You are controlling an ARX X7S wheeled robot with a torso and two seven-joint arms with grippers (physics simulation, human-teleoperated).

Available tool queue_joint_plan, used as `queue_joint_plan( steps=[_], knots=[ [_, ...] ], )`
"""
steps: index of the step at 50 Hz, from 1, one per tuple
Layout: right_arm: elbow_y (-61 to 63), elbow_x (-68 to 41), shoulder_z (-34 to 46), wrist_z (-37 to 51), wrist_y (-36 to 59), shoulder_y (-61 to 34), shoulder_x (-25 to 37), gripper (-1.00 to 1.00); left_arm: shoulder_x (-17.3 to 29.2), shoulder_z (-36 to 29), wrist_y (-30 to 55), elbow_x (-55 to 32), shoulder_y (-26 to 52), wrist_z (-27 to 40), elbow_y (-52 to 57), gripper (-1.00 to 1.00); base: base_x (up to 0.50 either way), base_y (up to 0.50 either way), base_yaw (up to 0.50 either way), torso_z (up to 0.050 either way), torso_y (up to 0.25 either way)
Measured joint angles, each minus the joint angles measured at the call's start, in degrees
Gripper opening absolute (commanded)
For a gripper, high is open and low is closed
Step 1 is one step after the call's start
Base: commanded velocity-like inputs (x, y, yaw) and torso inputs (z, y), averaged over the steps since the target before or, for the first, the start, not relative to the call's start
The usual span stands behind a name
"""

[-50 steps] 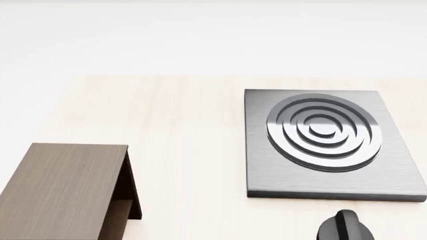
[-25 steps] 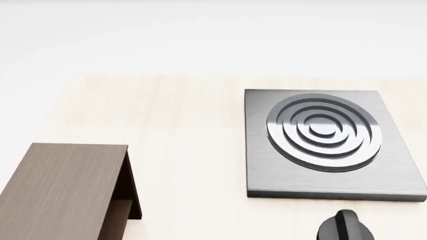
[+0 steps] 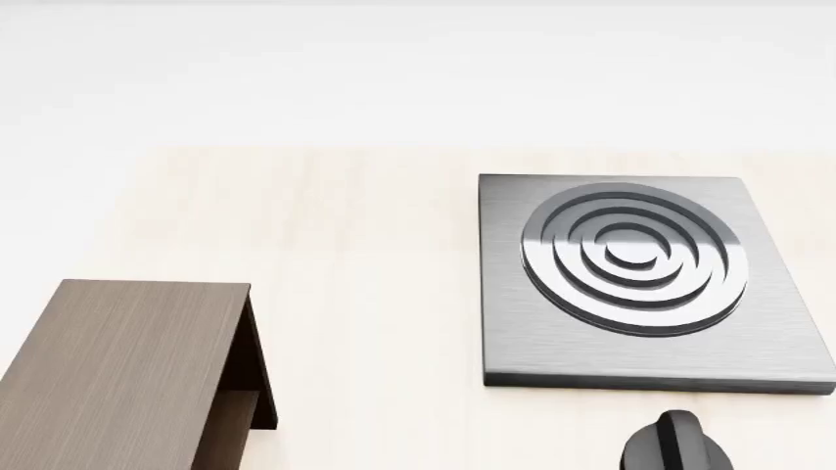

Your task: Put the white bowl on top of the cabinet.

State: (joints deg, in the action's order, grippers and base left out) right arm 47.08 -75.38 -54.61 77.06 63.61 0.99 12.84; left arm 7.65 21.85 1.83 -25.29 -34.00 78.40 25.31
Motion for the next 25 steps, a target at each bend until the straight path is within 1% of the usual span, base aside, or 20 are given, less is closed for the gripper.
queue_joint_plan(
  steps=[15,19,25],
  knots=[
    [5.8,-13.1,-4.0,7.8,-2.2,0.5,4.3,-1.0,0.0,-0.1,-0.2,-0.1,0.1,-0.2,-0.3,1.0,0.0,0.0,0.0,0.0,0.0],
    [6.5,-15.3,-3.0,9.6,-3.5,0.1,6.0,-1.0,0.0,-0.1,-0.3,-0.1,0.1,-0.2,-0.4,1.0,0.0,0.0,0.0,0.0,0.0],
    [7.3,-16.2,0.9,11.3,-8.9,1.2,9.8,-1.0,0.0,-0.1,-0.3,-0.2,0.1,-0.2,-0.5,1.0,0.0,0.0,0.0,0.0,0.002]
  ],
)
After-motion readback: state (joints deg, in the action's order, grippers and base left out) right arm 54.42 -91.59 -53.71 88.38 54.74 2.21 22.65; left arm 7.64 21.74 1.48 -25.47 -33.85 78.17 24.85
